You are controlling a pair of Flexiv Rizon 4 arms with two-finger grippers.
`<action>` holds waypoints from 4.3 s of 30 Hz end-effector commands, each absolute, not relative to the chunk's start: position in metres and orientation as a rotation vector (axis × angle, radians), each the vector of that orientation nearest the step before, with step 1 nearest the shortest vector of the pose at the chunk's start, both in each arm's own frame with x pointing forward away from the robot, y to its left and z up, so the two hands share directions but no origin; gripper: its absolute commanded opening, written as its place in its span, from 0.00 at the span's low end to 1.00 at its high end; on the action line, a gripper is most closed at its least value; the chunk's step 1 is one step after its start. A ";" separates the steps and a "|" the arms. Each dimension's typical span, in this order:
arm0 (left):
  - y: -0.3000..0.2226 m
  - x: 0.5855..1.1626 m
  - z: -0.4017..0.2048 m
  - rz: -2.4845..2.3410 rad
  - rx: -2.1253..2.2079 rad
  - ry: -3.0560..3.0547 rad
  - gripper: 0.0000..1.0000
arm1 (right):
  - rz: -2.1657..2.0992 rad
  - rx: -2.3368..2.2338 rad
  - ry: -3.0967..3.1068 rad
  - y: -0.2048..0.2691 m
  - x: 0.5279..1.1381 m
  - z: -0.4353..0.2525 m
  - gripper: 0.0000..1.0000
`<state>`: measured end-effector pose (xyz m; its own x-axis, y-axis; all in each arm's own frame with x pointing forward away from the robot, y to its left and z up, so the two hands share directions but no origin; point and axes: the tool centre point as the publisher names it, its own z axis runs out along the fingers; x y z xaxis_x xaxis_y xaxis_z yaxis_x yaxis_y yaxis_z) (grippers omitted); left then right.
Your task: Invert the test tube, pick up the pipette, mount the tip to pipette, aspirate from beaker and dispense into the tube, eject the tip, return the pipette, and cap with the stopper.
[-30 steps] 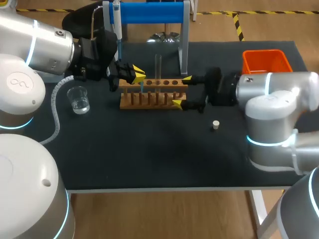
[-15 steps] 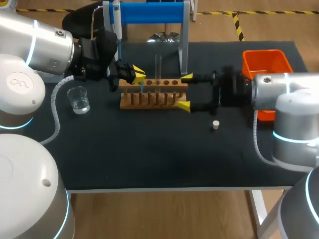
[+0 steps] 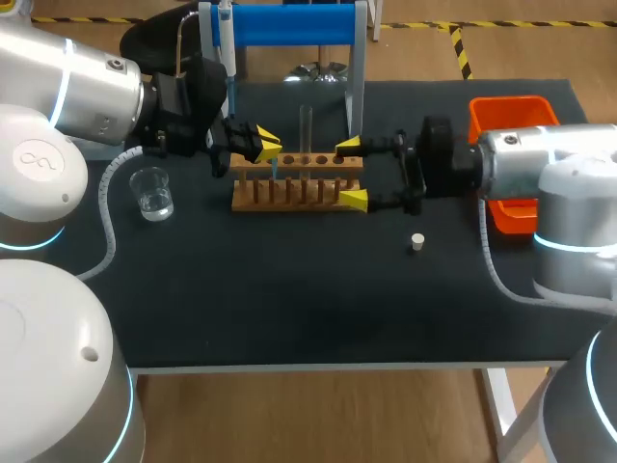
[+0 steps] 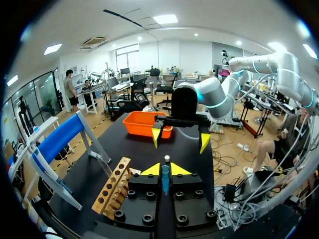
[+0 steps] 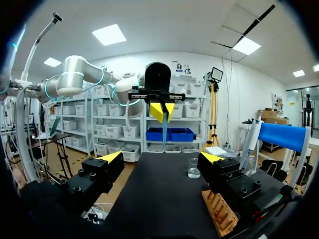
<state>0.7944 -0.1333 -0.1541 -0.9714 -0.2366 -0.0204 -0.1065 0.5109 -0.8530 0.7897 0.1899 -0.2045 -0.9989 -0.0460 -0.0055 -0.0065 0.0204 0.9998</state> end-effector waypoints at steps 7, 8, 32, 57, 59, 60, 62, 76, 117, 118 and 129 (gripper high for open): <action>-0.133 0.795 -0.154 -1.461 -0.297 2.615 0.00 | -2.150 0.122 -2.168 0.221 0.795 -0.201 0.92; -0.133 0.795 -0.154 -1.461 -0.297 2.615 0.00 | -2.147 0.122 -2.165 0.224 0.794 -0.201 0.86; -0.133 0.795 -0.154 -1.461 -0.297 2.615 0.00 | -2.160 0.107 -2.120 0.258 0.791 -0.193 0.65; -0.133 0.795 -0.154 -1.461 -0.297 2.615 0.00 | -2.172 0.090 -2.120 0.281 0.795 -0.192 0.53; -0.133 0.795 -0.154 -1.461 -0.297 2.615 0.00 | -2.170 0.094 -2.121 0.282 0.795 -0.192 0.53; -0.133 0.795 -0.154 -1.461 -0.297 2.615 0.00 | -2.169 0.096 -2.121 0.283 0.794 -0.191 0.53; -0.133 0.795 -0.154 -1.461 -0.297 2.615 0.00 | -2.169 0.098 -2.122 0.284 0.795 -0.191 0.52; -0.133 0.795 -0.154 -1.461 -0.297 2.615 0.00 | -2.160 0.118 -2.119 0.291 0.795 -0.189 0.47; -0.133 0.795 -0.154 -1.461 -0.297 2.615 1.00 | -2.118 0.174 -2.160 0.166 0.764 -0.199 0.00; -0.133 0.795 -0.154 -1.461 -0.297 2.615 1.00 | -2.117 0.171 -2.165 0.158 0.764 -0.201 0.00; -0.133 0.795 -0.154 -1.461 -0.297 2.615 1.00 | -2.153 0.091 -2.197 0.086 0.760 -0.219 0.00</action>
